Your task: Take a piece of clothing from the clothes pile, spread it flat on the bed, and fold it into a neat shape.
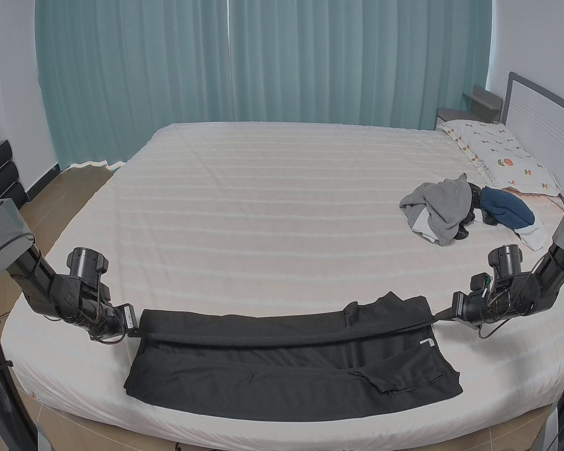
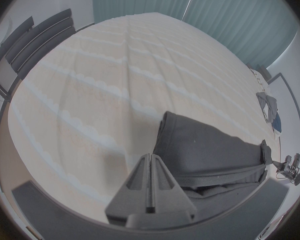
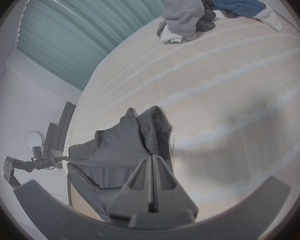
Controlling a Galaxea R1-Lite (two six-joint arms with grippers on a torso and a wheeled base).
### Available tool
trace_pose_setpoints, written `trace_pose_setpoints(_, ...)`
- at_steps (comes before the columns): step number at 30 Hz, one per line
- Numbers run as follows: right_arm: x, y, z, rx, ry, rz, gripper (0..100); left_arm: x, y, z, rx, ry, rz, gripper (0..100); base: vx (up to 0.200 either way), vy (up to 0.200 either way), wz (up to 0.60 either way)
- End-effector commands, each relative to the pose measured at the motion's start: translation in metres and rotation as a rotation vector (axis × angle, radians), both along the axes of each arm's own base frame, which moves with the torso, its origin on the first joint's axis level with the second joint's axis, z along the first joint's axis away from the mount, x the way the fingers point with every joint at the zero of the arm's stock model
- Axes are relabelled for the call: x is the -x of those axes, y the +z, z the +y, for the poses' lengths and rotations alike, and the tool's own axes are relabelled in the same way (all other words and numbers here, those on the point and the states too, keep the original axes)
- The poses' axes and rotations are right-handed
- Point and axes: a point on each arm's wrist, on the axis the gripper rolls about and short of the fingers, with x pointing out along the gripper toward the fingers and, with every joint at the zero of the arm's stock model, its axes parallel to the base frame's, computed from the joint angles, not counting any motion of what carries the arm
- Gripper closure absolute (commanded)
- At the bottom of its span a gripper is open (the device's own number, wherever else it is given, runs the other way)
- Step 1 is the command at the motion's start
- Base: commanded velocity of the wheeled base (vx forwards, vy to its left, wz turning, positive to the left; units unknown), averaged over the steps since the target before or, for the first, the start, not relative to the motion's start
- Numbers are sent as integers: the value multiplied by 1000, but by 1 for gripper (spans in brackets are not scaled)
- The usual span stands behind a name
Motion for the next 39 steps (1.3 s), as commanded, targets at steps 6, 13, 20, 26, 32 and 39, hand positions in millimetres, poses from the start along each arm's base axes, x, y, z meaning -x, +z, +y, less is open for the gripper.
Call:
trace_pose_setpoints(6, 1, -17, 1, 1, 3, 53, 100, 7, -11, -10, -14, -23, 52, 100, 0, 0, 0)
trace_pose_setpoints(13, 2, -19, 3, 11, 16, 57, 100, 11, -18, -12, -22, -26, 83, 100, 0, 0, 0)
trace_pose_setpoints(20, 7, -17, 3, 33, 43, 47, 100, 13, -15, -11, -25, -30, 80, 100, 0, 0, 0)
trace_pose_setpoints(26, 10, -12, 1, 43, 49, 30, 100, 19, -11, -10, -33, -45, 117, 100, 0, 0, 0)
trace_pose_setpoints(32, 12, -5, 0, 36, 50, 17, 100, 21, -7, -10, -33, -49, 117, 100, 0, 0, 0)
trace_pose_setpoints(39, 15, 0, 1, 33, 50, 11, 100, 20, 2, -9, -39, -53, 87, 100, 0, 0, 0)
